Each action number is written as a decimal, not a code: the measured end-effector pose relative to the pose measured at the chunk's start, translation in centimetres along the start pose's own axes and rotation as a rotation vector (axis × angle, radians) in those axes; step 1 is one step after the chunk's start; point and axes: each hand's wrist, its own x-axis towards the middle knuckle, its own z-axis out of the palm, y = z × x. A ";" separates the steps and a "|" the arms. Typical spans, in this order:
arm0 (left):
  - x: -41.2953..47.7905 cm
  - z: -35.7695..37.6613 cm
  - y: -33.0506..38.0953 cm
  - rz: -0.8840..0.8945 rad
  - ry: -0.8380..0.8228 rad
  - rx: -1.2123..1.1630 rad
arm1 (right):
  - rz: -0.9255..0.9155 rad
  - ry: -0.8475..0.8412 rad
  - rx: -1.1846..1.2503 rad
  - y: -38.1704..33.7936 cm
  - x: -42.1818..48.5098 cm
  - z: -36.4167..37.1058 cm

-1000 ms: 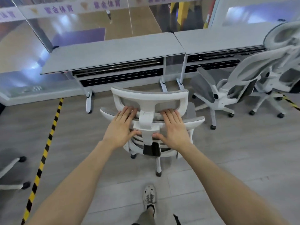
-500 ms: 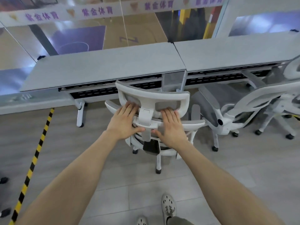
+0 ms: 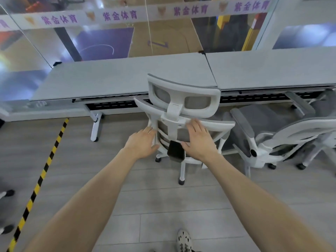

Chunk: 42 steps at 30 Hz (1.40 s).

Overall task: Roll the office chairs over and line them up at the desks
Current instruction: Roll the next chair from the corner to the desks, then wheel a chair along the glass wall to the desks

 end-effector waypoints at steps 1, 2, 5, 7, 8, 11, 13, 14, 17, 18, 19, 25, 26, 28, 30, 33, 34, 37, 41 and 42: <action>-0.6 0.2 -0.4 -0.021 -0.025 0.005 | 0.018 -0.030 0.019 -0.5 -0.4 -0.1; -1.4 0.5 -0.8 -0.043 -0.046 0.013 | 0.030 -0.080 0.037 -1.1 -0.8 0.1; -4.9 1.9 -2.9 -0.106 -0.069 0.045 | -0.017 -0.267 0.051 -3.5 -2.0 1.3; -8.2 3.2 -4.9 -0.158 -0.084 0.045 | -0.064 -0.345 0.021 -6.0 -2.6 2.4; -10.1 3.9 -6.1 -0.188 -0.094 0.032 | -0.089 -0.368 0.005 -7.5 -2.8 2.9; -17.0 6.2 -10.0 -0.291 -0.107 -0.008 | -0.197 -0.408 -0.053 -13.4 -3.6 4.5; -22.3 7.4 -12.7 -0.373 -0.101 -0.023 | -0.288 -0.433 -0.085 -18.2 -4.1 5.5; -25.1 8.0 -14.1 -0.415 -0.103 -0.033 | -0.336 -0.446 -0.091 -20.8 -4.5 6.0; -34.5 9.7 -18.4 -0.541 -0.139 -0.072 | -0.457 -0.474 -0.096 -29.9 -6.3 7.9; -37.8 10.3 -19.8 -0.582 -0.141 -0.084 | -0.498 -0.472 -0.097 -33.1 -7.1 8.7; -41.1 10.9 -21.2 -0.627 -0.137 -0.088 | -0.535 -0.479 -0.103 -36.4 -8.1 9.5; -59.6 15.3 -27.1 -0.870 -0.136 -0.130 | -0.785 -0.510 -0.149 -54.4 -14.4 13.9; -62.2 15.8 -27.8 -0.902 -0.139 -0.144 | -0.824 -0.528 -0.164 -57.0 -15.4 14.6; -66.8 16.9 -29.3 -0.977 -0.141 -0.167 | -0.893 -0.557 -0.201 -61.8 -17.1 15.8; -70.6 17.7 -31.3 -1.066 -0.134 -0.198 | -0.956 -0.562 -0.240 -66.6 -18.2 16.9; -75.0 18.7 -34.8 -1.174 -0.109 -0.232 | -1.042 -0.562 -0.283 -73.5 -18.9 18.5; -76.1 19.0 -36.2 -1.196 -0.100 -0.231 | -1.068 -0.562 -0.293 -75.7 -19.0 19.2; -79.0 20.1 -41.3 -1.252 -0.090 -0.235 | -1.130 -0.559 -0.311 -82.4 -18.5 21.5; -82.3 21.7 -50.4 -1.291 -0.092 -0.204 | -1.208 -0.516 -0.305 -92.2 -16.5 25.7; -83.1 21.7 -52.8 -1.298 -0.100 -0.190 | -1.234 -0.496 -0.319 -94.7 -15.9 26.5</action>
